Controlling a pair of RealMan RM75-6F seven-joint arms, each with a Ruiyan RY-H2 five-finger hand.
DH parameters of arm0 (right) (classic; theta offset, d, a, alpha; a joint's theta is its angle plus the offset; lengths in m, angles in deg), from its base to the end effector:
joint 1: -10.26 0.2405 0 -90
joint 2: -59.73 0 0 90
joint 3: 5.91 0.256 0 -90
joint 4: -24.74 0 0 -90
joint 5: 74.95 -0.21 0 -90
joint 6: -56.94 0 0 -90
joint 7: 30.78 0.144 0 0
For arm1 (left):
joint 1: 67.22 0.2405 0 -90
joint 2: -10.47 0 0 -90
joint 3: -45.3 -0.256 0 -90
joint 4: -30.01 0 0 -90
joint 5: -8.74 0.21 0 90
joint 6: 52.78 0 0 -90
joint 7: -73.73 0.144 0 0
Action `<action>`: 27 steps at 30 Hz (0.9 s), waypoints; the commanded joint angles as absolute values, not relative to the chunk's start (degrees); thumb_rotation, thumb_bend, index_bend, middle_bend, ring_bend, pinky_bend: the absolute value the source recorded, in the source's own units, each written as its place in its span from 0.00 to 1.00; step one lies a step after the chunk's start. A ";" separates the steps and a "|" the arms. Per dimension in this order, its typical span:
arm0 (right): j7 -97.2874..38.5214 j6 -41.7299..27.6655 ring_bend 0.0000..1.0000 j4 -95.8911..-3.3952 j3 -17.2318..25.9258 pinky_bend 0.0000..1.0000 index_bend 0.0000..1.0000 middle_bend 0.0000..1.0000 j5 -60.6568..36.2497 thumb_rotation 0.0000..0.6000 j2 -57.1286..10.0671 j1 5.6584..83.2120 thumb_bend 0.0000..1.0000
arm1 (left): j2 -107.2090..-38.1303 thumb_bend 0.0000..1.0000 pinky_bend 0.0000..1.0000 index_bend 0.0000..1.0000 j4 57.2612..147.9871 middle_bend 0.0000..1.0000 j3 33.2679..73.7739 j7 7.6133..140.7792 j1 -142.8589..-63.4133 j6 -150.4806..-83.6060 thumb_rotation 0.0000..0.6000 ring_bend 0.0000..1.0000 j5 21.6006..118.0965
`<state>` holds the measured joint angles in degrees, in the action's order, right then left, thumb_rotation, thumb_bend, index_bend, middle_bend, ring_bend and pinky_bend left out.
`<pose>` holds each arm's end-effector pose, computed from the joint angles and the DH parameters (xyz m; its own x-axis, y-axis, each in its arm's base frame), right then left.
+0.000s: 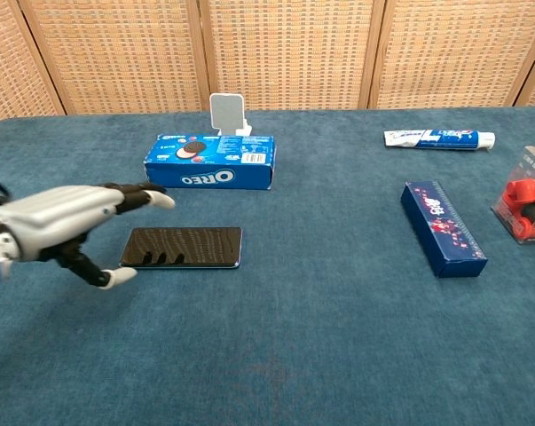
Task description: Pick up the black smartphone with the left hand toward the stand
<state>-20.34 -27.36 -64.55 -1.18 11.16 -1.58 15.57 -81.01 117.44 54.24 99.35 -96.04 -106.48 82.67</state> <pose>-0.3208 -0.1915 0.1838 0.3179 0.0255 0.9478 -0.9478 -0.0173 0.3184 -0.1827 0.2783 -0.0398 0.4924 0.3158 0.8111 0.8461 -0.3922 -0.3610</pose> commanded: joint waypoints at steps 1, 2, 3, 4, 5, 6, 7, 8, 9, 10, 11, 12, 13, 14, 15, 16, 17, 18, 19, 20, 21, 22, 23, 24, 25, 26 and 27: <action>-20.17 -27.25 0.00 -64.53 -1.19 0.00 0.09 0.00 11.11 1.00 -1.54 15.62 0.00 | -85.68 0.33 0.00 0.00 113.12 0.00 56.00 101.29 -99.14 -104.12 1.00 0.00 78.61; -20.06 -27.29 0.00 -64.53 -1.16 0.00 0.09 0.00 11.08 1.00 -1.50 15.61 0.00 | -86.46 0.35 0.00 0.01 112.15 0.00 56.16 101.20 -99.81 -103.51 1.00 0.00 78.00; -19.95 -27.32 0.00 -64.52 -1.12 0.00 0.09 0.00 11.05 1.00 -1.47 15.60 0.00 | -87.12 0.35 0.00 0.01 111.20 0.00 56.30 101.19 -100.40 -103.08 1.00 0.00 77.50; -19.86 -27.32 0.00 -64.49 -1.09 0.00 0.09 0.00 10.98 1.00 -1.46 15.59 0.00 | -87.50 0.37 0.00 0.01 110.64 0.00 56.37 101.20 -100.72 -102.89 1.00 0.00 77.17; -19.78 -27.27 0.00 -64.46 -1.07 0.00 0.09 0.00 10.90 1.00 -1.45 15.59 0.00 | -87.93 0.37 0.00 0.01 110.09 0.00 56.50 101.13 -101.03 -102.68 1.00 0.00 76.72; -19.69 -27.18 0.00 -64.41 -1.05 0.00 0.09 0.00 10.80 1.00 -1.45 15.61 0.00 | -88.37 0.37 0.00 0.01 109.50 0.00 56.65 101.09 -101.36 -102.46 1.00 0.00 76.24; -19.62 -27.05 0.00 -64.33 -1.03 0.00 0.09 0.00 10.69 1.00 -1.46 15.65 0.00 | -88.78 0.37 0.00 0.01 108.91 0.00 56.78 101.11 -101.69 -102.23 1.00 0.00 75.74; -19.56 -26.92 0.00 -64.26 -1.02 0.00 0.09 0.00 10.60 1.00 -1.47 15.69 0.00 | -89.18 0.37 0.00 0.01 108.34 0.00 56.90 101.19 -102.02 -102.04 1.00 0.00 75.29; -19.48 -26.80 0.00 -64.17 -1.00 0.00 0.09 0.00 10.53 1.00 -1.49 15.74 0.00 | -89.65 0.37 0.00 0.01 107.64 0.00 57.01 101.28 -102.43 -101.88 1.00 0.00 74.75; -19.41 -26.72 0.00 -64.12 -0.98 0.00 0.09 0.00 10.48 1.00 -1.50 15.78 0.00 | -90.04 0.37 0.00 0.01 107.07 0.00 57.07 101.33 -102.77 -101.75 1.00 0.00 74.26; -19.35 -26.65 0.00 -64.07 -0.97 0.00 0.09 0.00 10.45 1.00 -1.51 15.81 0.00 | -90.33 0.37 0.00 0.01 106.64 0.00 57.08 101.37 -103.05 -101.71 1.00 0.00 73.84; -19.33 -26.62 0.00 -64.04 -0.96 0.00 0.09 0.00 10.43 1.00 -1.51 15.83 0.00 | -90.52 0.37 0.00 0.01 106.36 0.00 57.09 101.40 -103.21 -101.72 1.00 0.00 73.59; -19.28 -26.56 0.00 -63.99 -0.95 0.00 0.09 0.00 10.39 1.00 -1.52 15.86 0.00 | -90.75 0.37 0.00 0.01 106.02 0.00 57.04 101.47 -103.44 -101.77 1.00 0.00 73.28; -19.22 -26.49 0.00 -63.95 -0.93 0.00 0.09 0.00 10.34 1.00 -1.52 15.88 0.00 | -90.95 0.37 0.00 0.01 105.75 0.00 56.98 101.47 -103.63 -101.82 1.00 0.00 73.03; -19.17 -26.44 0.00 -63.91 -0.92 0.00 0.09 0.00 10.31 1.00 -1.53 15.90 0.00 | -91.12 0.37 0.00 0.01 105.51 0.00 56.90 101.44 -103.81 -101.88 1.00 0.00 72.85; -19.13 -26.42 0.00 -63.90 -0.91 0.00 0.09 0.00 10.27 1.00 -1.53 15.91 0.00 | -91.21 0.37 0.00 0.01 105.38 0.00 56.83 101.42 -103.92 -101.91 1.00 0.00 72.75; -19.06 -26.39 0.00 -63.89 -0.90 0.00 0.09 0.00 10.25 1.00 -1.52 15.92 0.00 | -91.35 0.37 0.00 0.01 105.20 0.00 56.76 101.38 -104.11 -101.94 1.00 0.00 72.58; -19.01 -26.36 0.00 -63.87 -0.92 0.00 0.09 0.00 10.26 1.00 -1.51 15.93 0.00 | -91.54 0.37 0.00 0.01 104.92 0.00 56.69 101.42 -104.32 -101.99 1.00 0.00 72.41; -18.99 -26.35 0.00 -63.86 -0.93 0.00 0.09 0.00 10.26 1.00 -1.52 15.93 0.00 | -91.67 0.37 0.00 0.01 104.73 0.00 56.64 101.45 -104.45 -102.00 1.00 0.00 72.27; -18.97 -26.36 0.00 -63.84 -0.93 0.00 0.09 0.00 10.27 1.00 -1.53 15.93 0.00 | -91.90 0.37 0.00 0.01 104.42 0.00 56.57 101.50 -104.66 -101.96 1.00 0.00 72.02; -18.94 -26.37 0.00 -63.85 -0.94 0.00 0.09 0.00 10.28 1.00 -1.52 15.92 0.00 | -92.16 0.37 0.00 0.01 104.08 0.00 56.50 101.55 -104.88 -101.93 1.00 0.00 71.77; -18.93 -26.37 0.00 -63.86 -0.93 0.00 0.09 0.00 10.27 1.00 -1.52 15.92 0.00 | -92.44 0.37 0.00 0.01 103.74 0.00 56.41 101.58 -105.09 -101.79 1.00 0.00 71.44; -18.92 -26.34 0.00 -63.85 -0.92 0.00 0.09 0.00 10.25 1.00 -1.52 15.93 0.00 | -92.68 0.37 0.00 0.02 103.44 0.00 56.32 101.62 -105.26 -101.72 1.00 0.00 71.14; -18.93 -26.32 0.00 -63.83 -0.93 0.00 0.09 0.00 10.23 1.00 -1.52 15.94 0.00 | -92.88 0.37 0.00 0.02 103.17 0.00 56.23 101.69 -105.40 -101.67 1.00 0.00 70.98; -18.90 -26.28 0.00 -63.80 -0.94 0.00 0.09 0.00 10.19 1.00 -1.53 15.94 0.00 | -93.16 0.38 0.00 0.03 102.80 0.00 56.14 101.73 -105.58 -101.70 1.00 0.00 70.84; -18.87 -26.24 0.00 -63.78 -0.94 0.00 0.09 0.00 10.17 1.00 -1.54 15.95 0.00 | -93.37 0.42 0.00 0.04 102.55 0.00 56.06 101.73 -105.68 -101.75 1.00 0.00 70.78; -18.81 -26.19 0.00 -63.75 -0.93 0.00 0.09 0.00 10.13 1.00 -1.54 15.96 0.00 | -93.67 0.45 0.00 0.06 102.20 0.00 55.95 101.67 -105.79 -101.86 1.00 0.00 70.70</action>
<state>-18.81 -26.20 -63.75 -0.93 10.14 -1.54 15.96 -93.49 102.39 56.06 101.68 -105.67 -101.80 70.81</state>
